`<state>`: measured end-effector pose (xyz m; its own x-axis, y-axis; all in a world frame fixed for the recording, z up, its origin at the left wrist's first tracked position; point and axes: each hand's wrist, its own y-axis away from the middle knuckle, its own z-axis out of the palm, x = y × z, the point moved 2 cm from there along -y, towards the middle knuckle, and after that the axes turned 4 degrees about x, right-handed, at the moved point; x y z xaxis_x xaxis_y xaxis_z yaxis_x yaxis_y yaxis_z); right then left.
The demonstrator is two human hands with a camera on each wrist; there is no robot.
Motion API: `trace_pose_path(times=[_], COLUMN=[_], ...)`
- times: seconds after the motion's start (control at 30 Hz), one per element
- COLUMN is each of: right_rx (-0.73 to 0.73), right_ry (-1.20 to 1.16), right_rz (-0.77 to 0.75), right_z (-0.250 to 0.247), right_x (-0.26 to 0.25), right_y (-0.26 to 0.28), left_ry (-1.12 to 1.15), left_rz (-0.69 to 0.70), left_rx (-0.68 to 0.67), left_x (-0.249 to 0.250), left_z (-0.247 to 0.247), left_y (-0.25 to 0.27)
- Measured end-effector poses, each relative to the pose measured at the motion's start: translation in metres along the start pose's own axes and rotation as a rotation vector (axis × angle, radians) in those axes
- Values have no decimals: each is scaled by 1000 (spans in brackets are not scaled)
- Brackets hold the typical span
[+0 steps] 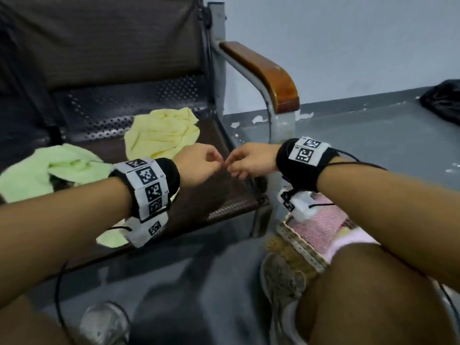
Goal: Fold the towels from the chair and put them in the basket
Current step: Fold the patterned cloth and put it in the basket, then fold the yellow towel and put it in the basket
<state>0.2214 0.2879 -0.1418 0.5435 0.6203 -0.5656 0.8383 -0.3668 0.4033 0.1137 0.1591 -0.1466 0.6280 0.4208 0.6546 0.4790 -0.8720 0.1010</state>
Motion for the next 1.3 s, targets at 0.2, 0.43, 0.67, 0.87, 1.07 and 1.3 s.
trace_pose_path(times=[0.2,0.43,0.67,0.87,1.07,1.3], right_rx=[4,-7,47,111,303,166], right_ry=[285,253,416,484,167,183], right_rz=[-149,-186,-271,-436,-668,-450], right_z=[34,68,76,79,76,79], right_x=[-58,-53,-51,-80,-111,-83], right_y=[-54,-108,-140,-144,-113,-106], left_ry=[-281,-394,26,-255,-18,132], left_rz=[-264,-393,-321,-255,-436,-127], left_rx=[70,63,50,55,194,321], left_x=[-98,-141,-116,-112,-134,-117], left_z=[-23,0,-33,-80,-74,-75], left_y=[9,4,20,40,46,40])
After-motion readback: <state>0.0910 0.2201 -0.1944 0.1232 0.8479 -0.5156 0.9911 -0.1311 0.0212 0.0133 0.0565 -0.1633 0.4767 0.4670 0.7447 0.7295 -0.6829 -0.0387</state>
